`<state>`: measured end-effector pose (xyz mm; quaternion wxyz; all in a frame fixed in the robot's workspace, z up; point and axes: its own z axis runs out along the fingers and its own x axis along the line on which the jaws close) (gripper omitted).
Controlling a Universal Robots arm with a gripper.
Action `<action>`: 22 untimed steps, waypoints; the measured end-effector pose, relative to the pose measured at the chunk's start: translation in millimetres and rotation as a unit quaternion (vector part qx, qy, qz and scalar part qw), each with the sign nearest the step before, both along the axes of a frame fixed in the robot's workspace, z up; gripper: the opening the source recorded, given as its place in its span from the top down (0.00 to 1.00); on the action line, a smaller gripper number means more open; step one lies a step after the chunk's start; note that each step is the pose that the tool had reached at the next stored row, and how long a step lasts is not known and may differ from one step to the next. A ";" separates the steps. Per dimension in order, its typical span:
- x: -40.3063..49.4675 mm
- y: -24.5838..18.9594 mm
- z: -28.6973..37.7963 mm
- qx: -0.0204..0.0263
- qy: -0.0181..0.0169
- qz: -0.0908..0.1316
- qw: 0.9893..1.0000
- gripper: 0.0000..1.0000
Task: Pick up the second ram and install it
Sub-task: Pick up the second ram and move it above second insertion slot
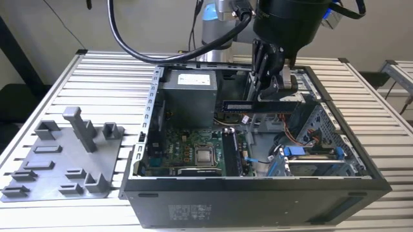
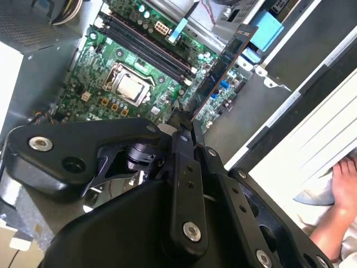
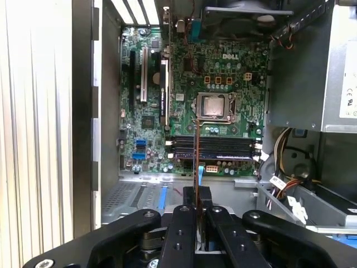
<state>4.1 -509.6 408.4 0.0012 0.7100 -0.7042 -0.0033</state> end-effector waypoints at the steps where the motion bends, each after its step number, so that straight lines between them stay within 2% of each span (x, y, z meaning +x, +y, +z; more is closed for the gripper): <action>1: -0.1 1.1 0.0 0.000 0.000 0.000 1.000 0.86; 7: -0.4 11.0 0.0 0.000 0.000 -0.003 1.000 0.86; 22: -1.1 41.2 -0.2 0.000 0.000 -0.006 1.000 0.86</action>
